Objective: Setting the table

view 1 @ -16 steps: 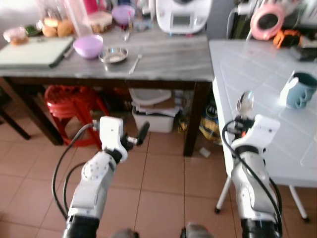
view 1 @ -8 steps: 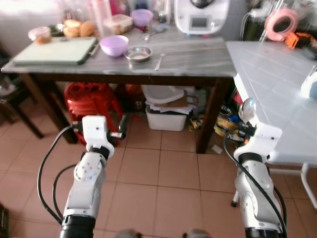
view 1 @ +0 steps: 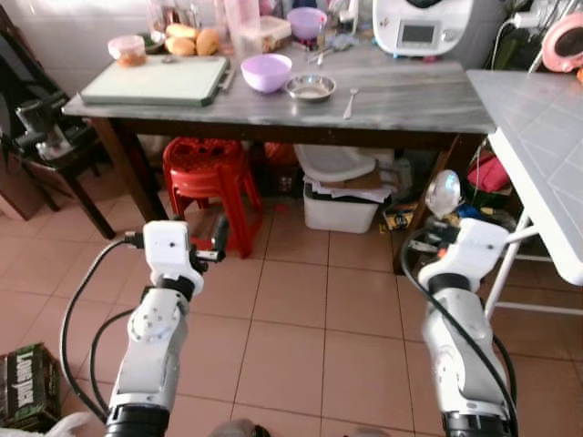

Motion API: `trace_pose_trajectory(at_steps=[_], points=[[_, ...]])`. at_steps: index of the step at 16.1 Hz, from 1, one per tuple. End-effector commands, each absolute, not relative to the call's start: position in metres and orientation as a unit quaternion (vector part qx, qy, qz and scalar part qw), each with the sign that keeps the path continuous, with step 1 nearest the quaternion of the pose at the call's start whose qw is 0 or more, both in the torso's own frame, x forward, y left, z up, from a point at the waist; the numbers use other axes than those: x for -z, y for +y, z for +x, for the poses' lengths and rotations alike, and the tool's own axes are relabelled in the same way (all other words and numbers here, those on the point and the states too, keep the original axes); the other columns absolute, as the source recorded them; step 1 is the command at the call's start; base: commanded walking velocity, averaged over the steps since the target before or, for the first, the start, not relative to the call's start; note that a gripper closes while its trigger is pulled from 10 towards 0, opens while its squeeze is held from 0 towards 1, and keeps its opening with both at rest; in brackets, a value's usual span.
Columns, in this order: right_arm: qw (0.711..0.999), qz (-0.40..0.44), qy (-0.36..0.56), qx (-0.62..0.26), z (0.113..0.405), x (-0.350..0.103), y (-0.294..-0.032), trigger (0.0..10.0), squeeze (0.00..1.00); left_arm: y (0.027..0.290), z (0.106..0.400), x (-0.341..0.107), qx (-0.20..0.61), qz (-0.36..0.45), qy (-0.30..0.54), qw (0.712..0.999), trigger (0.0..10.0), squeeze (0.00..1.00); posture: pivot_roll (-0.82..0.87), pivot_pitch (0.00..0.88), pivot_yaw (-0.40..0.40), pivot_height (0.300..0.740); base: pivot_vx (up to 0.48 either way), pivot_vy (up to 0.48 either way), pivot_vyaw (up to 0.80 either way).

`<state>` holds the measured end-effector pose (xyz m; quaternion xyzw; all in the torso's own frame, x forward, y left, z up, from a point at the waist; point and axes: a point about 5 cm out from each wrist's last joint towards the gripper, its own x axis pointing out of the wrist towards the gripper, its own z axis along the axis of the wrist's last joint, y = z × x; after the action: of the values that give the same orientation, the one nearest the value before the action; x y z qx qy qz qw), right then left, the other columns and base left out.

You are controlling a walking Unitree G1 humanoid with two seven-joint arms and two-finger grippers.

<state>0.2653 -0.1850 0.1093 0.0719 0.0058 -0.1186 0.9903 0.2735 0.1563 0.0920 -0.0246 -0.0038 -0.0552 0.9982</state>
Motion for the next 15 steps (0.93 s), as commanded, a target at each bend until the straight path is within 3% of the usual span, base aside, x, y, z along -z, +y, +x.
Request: trace_pose_trajectory(at_steps=[1, 15], points=[[0.991, 0.07, -0.002, 0.116, 0.266, -0.113, -0.184, 10.0, 0.0, 0.154, 0.276, -0.098, 0.062, -0.026, -0.018, 0.998, 10.0, 0.0, -0.05, 0.0, 0.04, 0.74, 0.326, 0.0, 0.0], [0.992, 0.065, 0.013, 0.106, 0.25, -0.106, -0.183, 10.0, 0.0, 0.153, 0.276, -0.1, 0.064, -0.025, -0.028, 0.997, 10.0, 0.0, -0.06, 0.0, 0.038, 0.74, 0.39, 0.0, 0.0]])
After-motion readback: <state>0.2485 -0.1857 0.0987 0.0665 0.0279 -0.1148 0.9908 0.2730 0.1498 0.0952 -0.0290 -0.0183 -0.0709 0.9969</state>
